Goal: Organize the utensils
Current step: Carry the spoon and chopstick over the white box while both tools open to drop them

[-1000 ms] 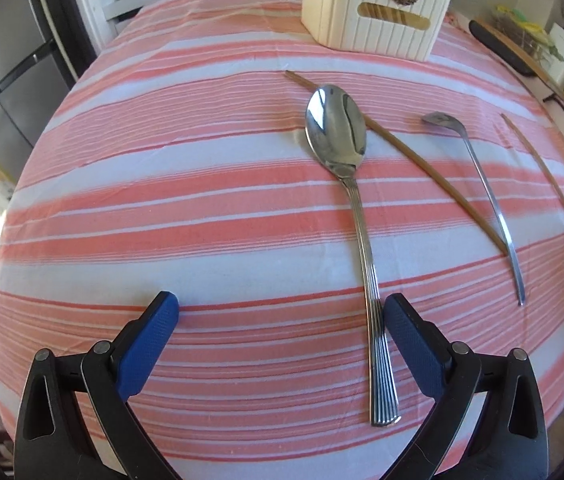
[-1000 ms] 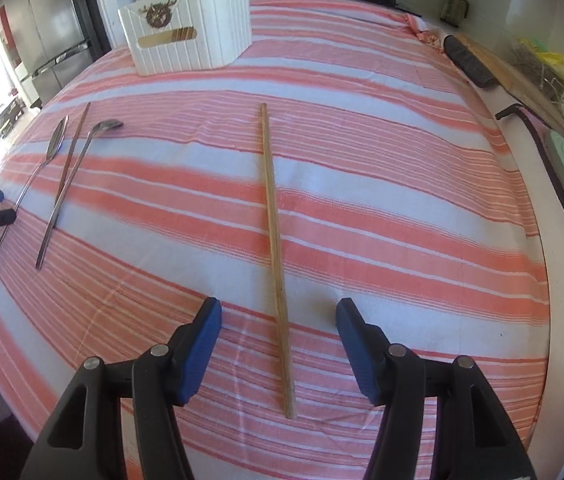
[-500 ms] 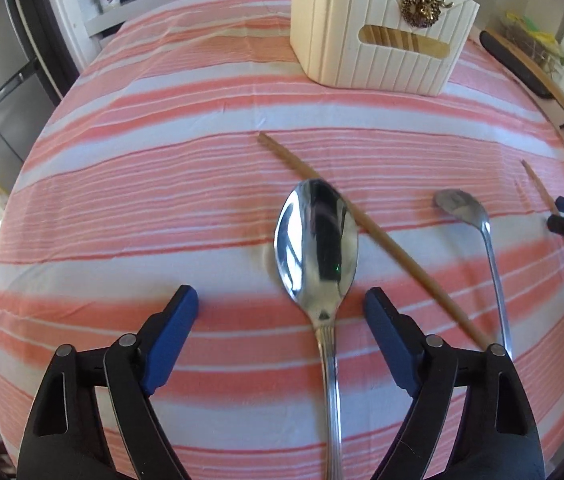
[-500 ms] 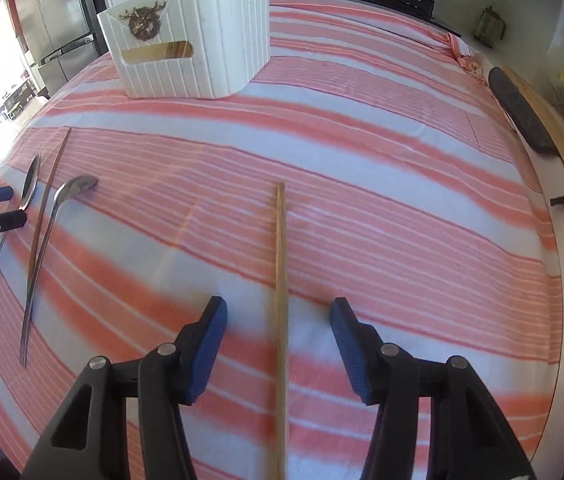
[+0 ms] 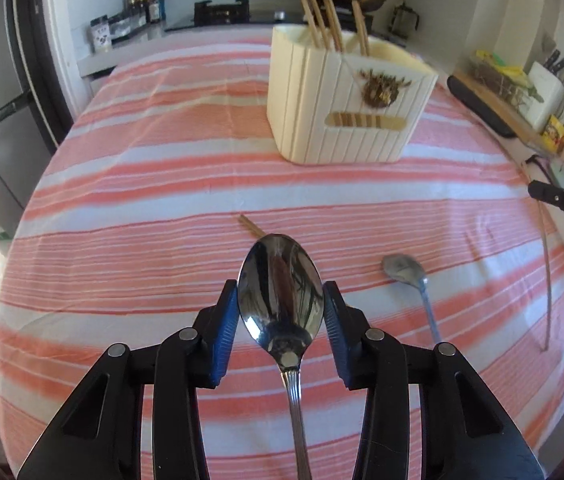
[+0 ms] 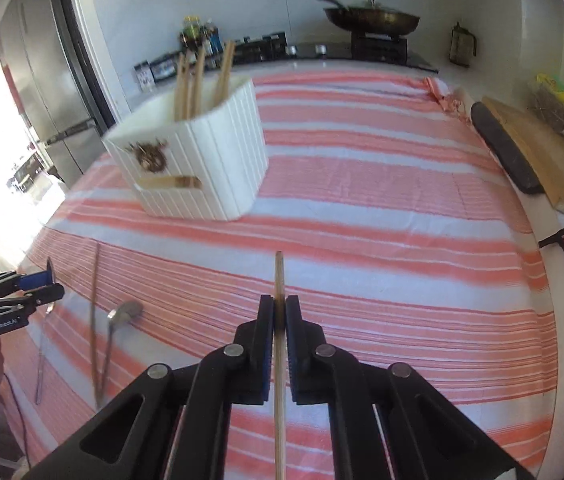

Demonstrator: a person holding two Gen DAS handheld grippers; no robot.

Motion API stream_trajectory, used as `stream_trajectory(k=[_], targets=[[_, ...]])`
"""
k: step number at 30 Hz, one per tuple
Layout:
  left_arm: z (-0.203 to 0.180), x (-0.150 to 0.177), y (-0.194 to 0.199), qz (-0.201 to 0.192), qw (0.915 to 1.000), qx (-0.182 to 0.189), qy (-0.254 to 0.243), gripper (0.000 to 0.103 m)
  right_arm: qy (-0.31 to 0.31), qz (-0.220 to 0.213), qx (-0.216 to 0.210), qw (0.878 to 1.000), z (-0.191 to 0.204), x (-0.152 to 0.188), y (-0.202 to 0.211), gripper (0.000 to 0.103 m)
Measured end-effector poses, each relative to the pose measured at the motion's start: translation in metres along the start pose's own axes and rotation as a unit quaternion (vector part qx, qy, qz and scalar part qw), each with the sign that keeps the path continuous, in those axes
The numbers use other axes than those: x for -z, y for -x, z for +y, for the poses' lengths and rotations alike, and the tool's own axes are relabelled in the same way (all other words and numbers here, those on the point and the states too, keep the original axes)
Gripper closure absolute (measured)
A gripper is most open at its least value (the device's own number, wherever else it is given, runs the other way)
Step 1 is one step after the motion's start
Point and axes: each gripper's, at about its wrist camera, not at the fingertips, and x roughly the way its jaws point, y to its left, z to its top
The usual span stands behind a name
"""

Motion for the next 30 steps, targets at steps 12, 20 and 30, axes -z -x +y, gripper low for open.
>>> stream_trajectory(k=[12,20,30], targets=[[0.001,0.001,0.119,-0.113,0.9926,0.044,-0.006,0.061,0.036,-0.106,-0.033,0.993,0.039,0.0,0.126,0.097],[0.007,-0.035,0.134,-0.129,0.99,0.056,-0.006,0.061,0.047,-0.151,-0.036,0.987,0.054,-0.029,0.141,0.097],[0.003,-0.14,0.156,-0.199,0.9779,0.066,0.002,0.061,0.083,-0.209,-0.038,0.974,0.075,-0.124,0.134,0.097]])
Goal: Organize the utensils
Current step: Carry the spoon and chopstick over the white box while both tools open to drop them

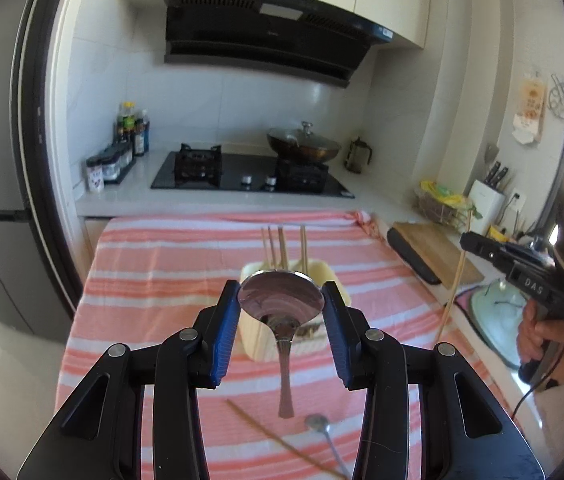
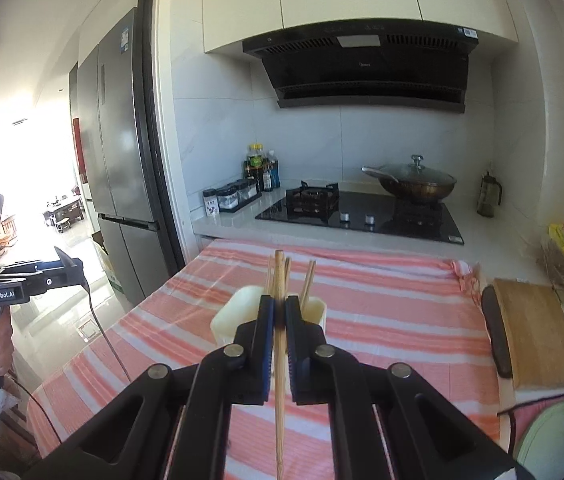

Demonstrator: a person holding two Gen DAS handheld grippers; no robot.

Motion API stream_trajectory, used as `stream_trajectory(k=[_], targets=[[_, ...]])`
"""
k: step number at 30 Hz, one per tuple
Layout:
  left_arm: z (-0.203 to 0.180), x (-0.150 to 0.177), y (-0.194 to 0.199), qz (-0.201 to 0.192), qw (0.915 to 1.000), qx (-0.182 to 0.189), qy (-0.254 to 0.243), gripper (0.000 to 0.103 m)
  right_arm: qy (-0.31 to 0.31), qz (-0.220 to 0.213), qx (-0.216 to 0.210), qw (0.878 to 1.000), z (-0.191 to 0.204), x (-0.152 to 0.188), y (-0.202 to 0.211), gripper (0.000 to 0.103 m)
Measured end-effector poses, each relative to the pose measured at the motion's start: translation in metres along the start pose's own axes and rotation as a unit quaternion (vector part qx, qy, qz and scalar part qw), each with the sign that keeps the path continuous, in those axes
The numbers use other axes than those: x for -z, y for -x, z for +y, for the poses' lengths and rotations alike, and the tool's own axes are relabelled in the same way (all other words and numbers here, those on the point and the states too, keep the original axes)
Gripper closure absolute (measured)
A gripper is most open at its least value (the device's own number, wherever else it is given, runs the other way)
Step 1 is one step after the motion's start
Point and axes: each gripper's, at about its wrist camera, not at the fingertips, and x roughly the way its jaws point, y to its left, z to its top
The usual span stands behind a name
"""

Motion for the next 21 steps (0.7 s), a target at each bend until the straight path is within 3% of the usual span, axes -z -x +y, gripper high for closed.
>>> stream_trajectory(k=[7,12,15,21], targets=[[-0.002,-0.056,-0.066,-0.051,0.9979,-0.035,0.017,0.061,0.014,-0.083,0.002,0.996,0.0,-0.058,-0.052,0.097],[0.004,-0.051,-0.129,-0.028,0.9971,-0.065,0.027,0.061,-0.01,-0.128,0.017,0.992,-0.008,-0.057,-0.094,0.097],[0.013,-0.037,-0.166,0.016,0.9966,-0.071,0.04,0.062,-0.029,-0.101,0.022,0.994,-0.018,-0.044,-0.132,0.097],[0.026,-0.002,-0.225,0.124,0.9881,-0.079,0.046,0.062,-0.06,0.029,0.026,0.997,-0.043,-0.005,-0.202,0.097]])
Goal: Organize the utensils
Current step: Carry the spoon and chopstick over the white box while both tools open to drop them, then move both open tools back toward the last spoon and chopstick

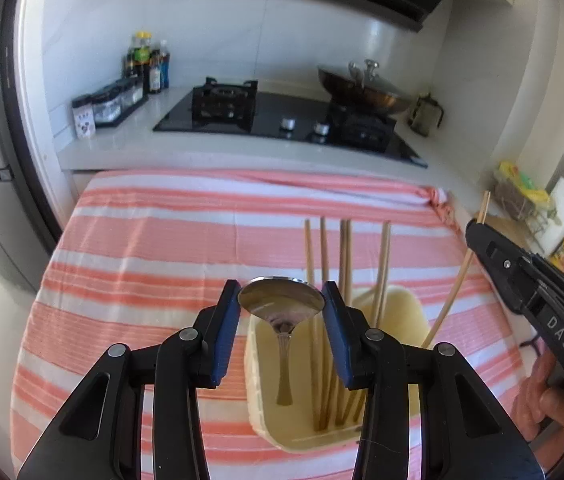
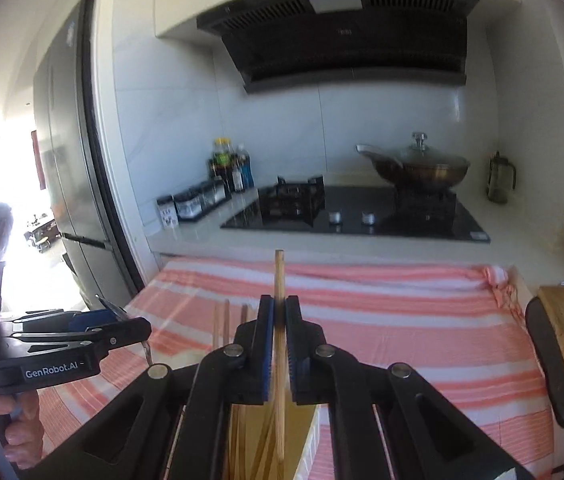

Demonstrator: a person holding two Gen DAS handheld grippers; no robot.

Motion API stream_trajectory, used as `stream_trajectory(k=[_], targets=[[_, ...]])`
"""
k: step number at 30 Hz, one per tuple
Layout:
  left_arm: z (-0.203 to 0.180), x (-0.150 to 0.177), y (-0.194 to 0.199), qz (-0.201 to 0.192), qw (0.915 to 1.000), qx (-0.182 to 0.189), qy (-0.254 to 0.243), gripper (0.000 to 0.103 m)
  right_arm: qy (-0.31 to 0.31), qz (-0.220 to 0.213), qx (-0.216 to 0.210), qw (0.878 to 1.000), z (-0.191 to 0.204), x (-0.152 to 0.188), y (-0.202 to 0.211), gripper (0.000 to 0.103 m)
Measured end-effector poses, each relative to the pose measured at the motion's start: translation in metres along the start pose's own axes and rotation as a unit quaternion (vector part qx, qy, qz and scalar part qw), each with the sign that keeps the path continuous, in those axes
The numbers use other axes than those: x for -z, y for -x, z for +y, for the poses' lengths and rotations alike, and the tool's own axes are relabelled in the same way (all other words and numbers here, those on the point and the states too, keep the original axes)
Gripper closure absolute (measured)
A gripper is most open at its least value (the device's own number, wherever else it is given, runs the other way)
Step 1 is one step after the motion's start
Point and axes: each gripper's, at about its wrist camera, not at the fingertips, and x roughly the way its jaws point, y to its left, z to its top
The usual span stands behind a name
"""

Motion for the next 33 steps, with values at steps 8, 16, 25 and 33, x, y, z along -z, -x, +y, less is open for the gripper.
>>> stream_trajectory(k=[8,16,25,33], targets=[[0.003,0.006,-0.019,0.033,0.9992,0.008,0.018,0.059,-0.077,0.064,-0.002,0.995,-0.027,0.017,-0.029,0.09],[0.04,0.056,0.054,0.015,0.9989,0.032,0.031,0.036,-0.079,0.054,-0.026,0.995,-0.034,0.046,0.057,0.055],[0.056,0.252,0.121,0.061,0.9969,0.005,0.049,0.025,-0.017,0.18,0.071,0.981,-0.022,0.256,0.161,0.051],[0.013,0.298,0.114,0.073,0.9962,0.01,0.047,0.025,-0.059,0.174,0.079,0.98,-0.011,0.314,0.186,0.051]])
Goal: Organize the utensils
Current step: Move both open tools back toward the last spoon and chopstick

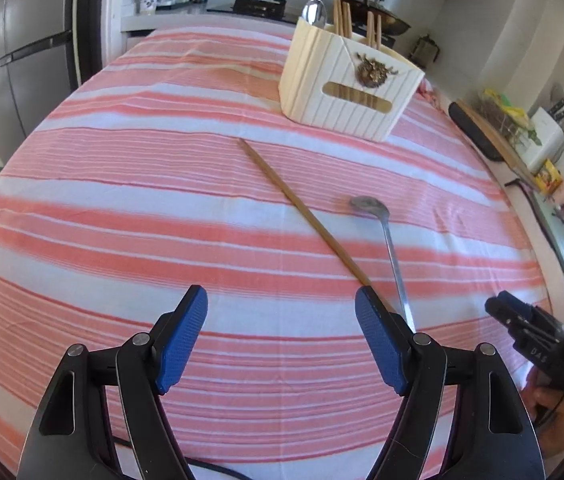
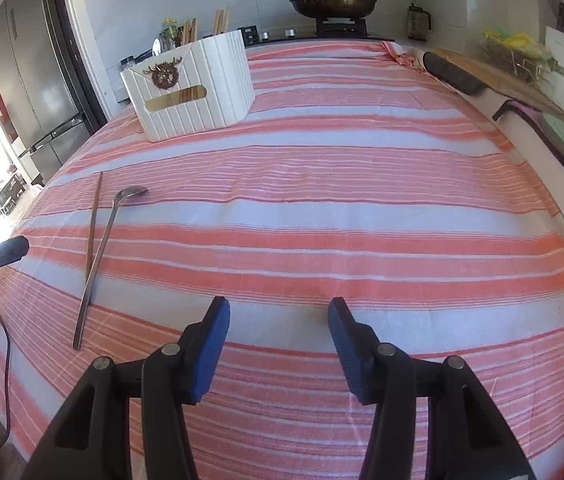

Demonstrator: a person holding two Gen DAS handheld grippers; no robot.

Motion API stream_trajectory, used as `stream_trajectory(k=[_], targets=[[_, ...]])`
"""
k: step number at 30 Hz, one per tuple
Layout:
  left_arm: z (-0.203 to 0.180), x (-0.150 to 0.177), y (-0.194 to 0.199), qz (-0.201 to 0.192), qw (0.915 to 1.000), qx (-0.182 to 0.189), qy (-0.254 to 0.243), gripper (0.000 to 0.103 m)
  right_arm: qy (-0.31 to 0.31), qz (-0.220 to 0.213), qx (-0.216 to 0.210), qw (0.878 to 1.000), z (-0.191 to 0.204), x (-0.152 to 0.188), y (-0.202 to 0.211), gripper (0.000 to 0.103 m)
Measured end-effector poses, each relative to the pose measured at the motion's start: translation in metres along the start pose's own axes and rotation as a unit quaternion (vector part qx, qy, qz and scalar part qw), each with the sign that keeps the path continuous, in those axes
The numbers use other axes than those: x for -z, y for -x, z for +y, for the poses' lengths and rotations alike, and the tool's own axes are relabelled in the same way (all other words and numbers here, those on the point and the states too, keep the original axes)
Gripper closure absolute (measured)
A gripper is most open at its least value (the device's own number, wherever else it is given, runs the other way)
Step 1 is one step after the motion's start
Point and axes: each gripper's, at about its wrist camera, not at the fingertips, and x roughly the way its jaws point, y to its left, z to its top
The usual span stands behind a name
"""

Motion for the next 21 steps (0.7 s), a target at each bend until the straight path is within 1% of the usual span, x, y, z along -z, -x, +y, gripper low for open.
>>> stream_trajectory(k=[4,10,14,15,21], targets=[[-0.004,0.011,-0.001,-0.003,1.0,-0.002,-0.004,0.019,0.007,-0.002,0.003,1.0,0.003,0.005,0.005,0.051],[0.001,0.005,-0.018,-0.021,0.9994,-0.027,0.005,0.019,0.01,-0.003,0.01,1.0,0.005,0.006,0.002,0.051],[0.01,0.0,-0.034,-0.028,0.9982,-0.047,0.026,0.019,0.017,-0.003,0.017,1.0,0.008,0.007,0.0,0.05],[0.01,0.001,-0.034,-0.034,0.9978,-0.051,0.025,0.019,0.018,-0.003,0.019,1.0,0.009,0.007,0.0,0.05],[0.001,0.004,-0.037,-0.024,0.997,-0.073,-0.005,0.015,0.024,-0.002,0.027,0.999,0.011,0.008,0.0,0.05]])
